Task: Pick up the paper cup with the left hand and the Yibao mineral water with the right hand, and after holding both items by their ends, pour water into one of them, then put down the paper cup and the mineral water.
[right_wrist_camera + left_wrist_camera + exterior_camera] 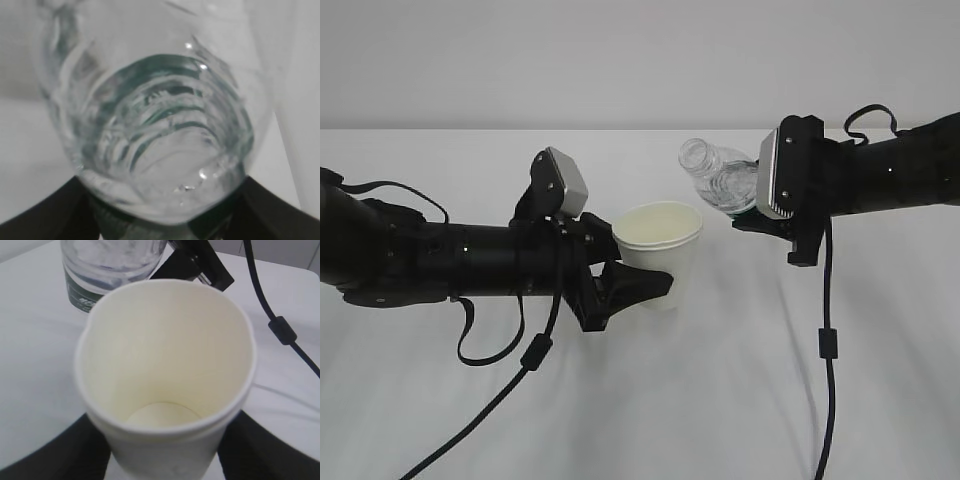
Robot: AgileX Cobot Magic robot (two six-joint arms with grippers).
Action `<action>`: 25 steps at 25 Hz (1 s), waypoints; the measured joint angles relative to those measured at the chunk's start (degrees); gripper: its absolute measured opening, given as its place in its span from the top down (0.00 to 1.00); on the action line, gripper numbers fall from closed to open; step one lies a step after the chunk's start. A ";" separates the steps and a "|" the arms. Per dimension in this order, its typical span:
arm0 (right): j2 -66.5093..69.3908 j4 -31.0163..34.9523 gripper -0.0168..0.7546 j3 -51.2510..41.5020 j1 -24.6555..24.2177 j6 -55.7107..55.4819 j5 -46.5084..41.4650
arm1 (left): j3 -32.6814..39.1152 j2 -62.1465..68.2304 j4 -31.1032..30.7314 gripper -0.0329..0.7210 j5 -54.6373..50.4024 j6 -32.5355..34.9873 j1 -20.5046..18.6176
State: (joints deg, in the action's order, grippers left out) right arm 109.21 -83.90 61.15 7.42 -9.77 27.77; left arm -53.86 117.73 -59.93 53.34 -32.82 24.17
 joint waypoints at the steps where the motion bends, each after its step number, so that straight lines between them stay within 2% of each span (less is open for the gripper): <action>1: 0.00 0.00 0.38 0.00 0.00 0.29 0.00 | 0.00 0.00 0.00 0.37 0.00 0.00 0.00; 25: 0.00 0.02 0.38 0.00 0.00 7.63 -0.19 | 0.00 0.00 -5.20 0.37 0.00 0.00 0.09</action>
State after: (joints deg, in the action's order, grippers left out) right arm 109.21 -83.88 61.15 7.42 -2.14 27.58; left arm -53.86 117.73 -65.13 53.34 -32.82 24.27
